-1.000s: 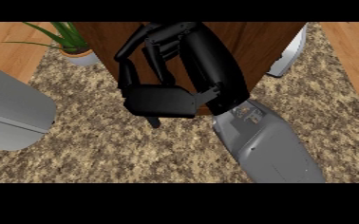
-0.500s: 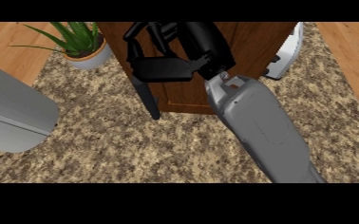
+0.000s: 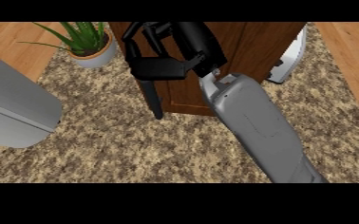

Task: Pick up the bottled water, place it into the cabinet and close the cabinet

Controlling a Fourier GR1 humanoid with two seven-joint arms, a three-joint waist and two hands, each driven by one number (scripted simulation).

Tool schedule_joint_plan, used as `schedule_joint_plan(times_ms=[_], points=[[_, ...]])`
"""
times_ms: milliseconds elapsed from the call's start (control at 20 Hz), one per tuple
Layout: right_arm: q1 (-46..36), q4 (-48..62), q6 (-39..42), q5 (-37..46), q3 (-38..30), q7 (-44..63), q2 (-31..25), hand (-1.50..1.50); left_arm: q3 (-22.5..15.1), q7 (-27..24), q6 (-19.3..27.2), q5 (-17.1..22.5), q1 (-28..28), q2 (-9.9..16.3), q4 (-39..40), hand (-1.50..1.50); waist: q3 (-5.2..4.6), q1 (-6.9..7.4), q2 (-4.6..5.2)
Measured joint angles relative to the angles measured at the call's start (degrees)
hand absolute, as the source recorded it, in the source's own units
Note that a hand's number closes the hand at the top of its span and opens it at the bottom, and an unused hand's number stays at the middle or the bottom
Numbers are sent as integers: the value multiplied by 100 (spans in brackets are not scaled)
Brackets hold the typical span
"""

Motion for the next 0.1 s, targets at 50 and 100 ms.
schedule_joint_plan(times_ms=[50, 100], points=[[-22, 42, 31, -25, 2, -38, 3, 150, -2, 20, 6, 6, -24, 9, -12, 150, -8, 15, 1], [-27, 76, 55, -46, -6, -98, 2, 150, -8, 28, 7, 6, -36, 5, -20, 150, -15, 31, 0]])
